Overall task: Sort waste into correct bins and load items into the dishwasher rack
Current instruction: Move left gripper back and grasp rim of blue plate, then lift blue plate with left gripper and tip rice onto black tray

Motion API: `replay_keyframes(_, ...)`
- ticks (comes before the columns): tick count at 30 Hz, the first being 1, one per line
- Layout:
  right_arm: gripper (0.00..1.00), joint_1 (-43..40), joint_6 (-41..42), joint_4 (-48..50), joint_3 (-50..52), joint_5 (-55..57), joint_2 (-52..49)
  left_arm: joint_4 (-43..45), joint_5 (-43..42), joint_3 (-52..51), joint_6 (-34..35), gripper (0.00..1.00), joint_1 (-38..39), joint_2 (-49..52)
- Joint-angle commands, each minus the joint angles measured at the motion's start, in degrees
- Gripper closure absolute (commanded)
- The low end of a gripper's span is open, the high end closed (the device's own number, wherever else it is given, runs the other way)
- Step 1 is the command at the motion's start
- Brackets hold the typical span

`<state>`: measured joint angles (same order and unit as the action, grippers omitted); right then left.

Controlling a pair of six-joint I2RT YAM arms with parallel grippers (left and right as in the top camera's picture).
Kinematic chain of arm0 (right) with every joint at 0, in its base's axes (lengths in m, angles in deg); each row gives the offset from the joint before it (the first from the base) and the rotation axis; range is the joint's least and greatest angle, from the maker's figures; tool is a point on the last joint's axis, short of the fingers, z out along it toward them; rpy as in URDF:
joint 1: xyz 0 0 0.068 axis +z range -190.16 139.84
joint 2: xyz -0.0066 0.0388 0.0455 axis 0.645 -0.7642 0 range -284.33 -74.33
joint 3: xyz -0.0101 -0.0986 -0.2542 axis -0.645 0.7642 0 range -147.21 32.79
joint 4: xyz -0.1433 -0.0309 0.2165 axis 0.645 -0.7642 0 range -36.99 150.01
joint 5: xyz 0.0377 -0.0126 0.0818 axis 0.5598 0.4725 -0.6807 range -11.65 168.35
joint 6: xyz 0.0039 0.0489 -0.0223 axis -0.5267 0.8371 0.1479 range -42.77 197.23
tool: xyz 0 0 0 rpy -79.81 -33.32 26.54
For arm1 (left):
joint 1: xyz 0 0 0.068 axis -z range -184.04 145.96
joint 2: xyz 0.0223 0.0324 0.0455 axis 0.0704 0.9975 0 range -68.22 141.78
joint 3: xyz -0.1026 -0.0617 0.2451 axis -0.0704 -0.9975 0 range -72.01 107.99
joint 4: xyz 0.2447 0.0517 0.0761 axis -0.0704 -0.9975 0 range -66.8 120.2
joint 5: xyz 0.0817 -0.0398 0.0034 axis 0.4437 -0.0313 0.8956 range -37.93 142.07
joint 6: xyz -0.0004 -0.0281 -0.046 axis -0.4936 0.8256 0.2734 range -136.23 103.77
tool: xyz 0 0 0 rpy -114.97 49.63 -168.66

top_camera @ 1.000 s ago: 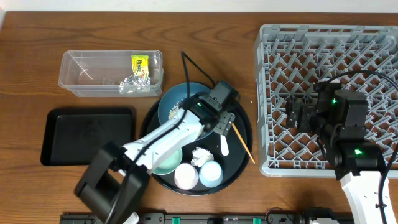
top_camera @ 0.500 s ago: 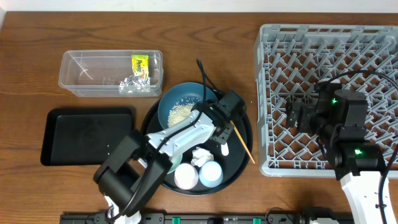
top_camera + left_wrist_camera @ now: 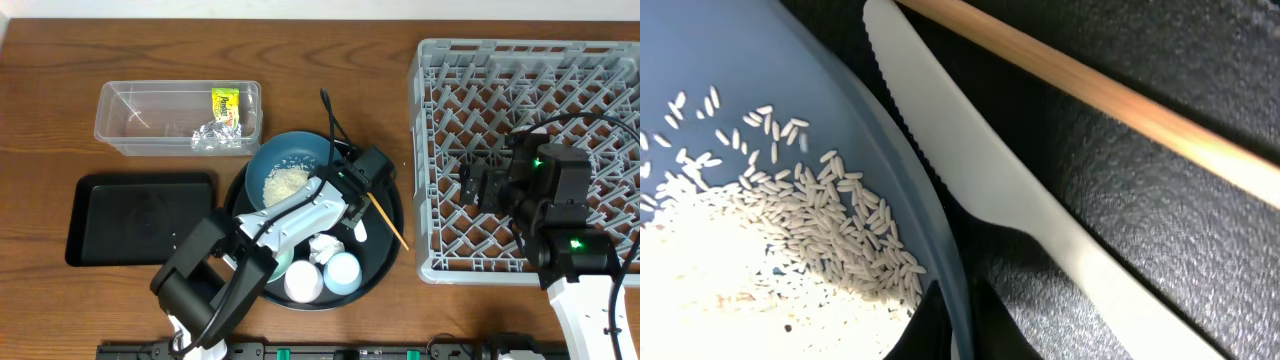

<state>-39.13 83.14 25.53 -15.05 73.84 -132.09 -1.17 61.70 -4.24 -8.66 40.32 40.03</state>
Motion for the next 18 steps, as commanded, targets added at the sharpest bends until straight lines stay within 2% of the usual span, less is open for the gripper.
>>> replay_keyframes(1, 0.01, 0.5, 0.9, 0.2, -1.0, -0.4, 0.0, -0.6, 0.3, 0.1, -2.1, 0.94, -0.3, -3.2)
replay_keyframes(18, 0.01, 0.5, 0.9, 0.3, -1.0, -0.4, 0.0, -5.9, 0.3, 1.5, -1.3, 0.94, -0.3, -20.9)
